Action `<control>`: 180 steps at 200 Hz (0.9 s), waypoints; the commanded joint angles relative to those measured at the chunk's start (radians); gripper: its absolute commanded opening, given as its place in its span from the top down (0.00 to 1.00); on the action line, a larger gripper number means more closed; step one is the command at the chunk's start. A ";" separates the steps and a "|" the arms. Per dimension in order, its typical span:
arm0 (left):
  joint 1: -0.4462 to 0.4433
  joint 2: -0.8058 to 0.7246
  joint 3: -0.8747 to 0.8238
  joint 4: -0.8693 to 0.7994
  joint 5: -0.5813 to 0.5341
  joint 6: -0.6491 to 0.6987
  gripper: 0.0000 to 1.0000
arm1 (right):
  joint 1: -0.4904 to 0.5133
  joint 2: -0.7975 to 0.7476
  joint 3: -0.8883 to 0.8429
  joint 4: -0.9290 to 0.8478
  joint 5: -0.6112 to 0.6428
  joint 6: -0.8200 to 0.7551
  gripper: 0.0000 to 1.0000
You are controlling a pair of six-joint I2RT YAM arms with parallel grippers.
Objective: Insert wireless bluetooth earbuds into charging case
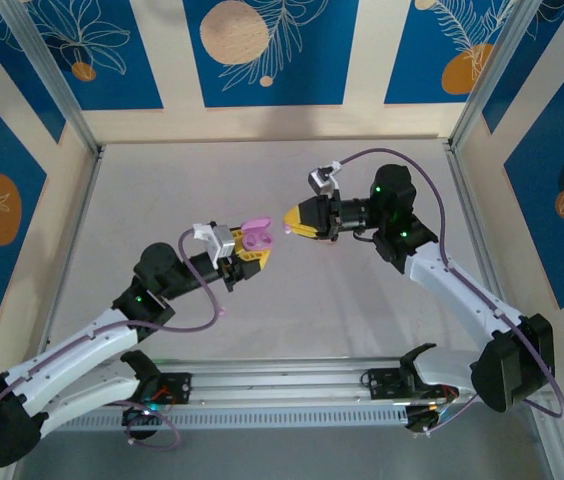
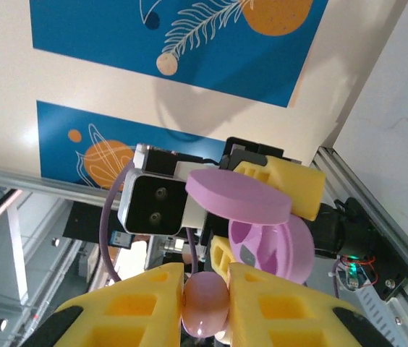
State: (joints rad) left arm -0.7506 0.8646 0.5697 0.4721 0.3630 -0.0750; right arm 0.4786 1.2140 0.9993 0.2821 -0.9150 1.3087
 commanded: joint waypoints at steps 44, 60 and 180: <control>-0.005 0.013 -0.031 0.154 0.047 0.014 0.75 | 0.095 -0.035 0.049 -0.138 0.069 -0.232 0.78; -0.006 0.011 -0.033 0.166 0.047 0.011 0.75 | 0.110 -0.035 0.050 -0.149 0.086 -0.262 0.78; -0.006 0.019 -0.026 0.177 0.103 -0.015 0.75 | 0.149 -0.028 0.090 -0.255 0.217 -0.385 0.78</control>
State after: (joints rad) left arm -0.7502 0.8806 0.5411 0.5911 0.4236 -0.0734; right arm 0.6140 1.1984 1.0473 0.0883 -0.7452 0.9787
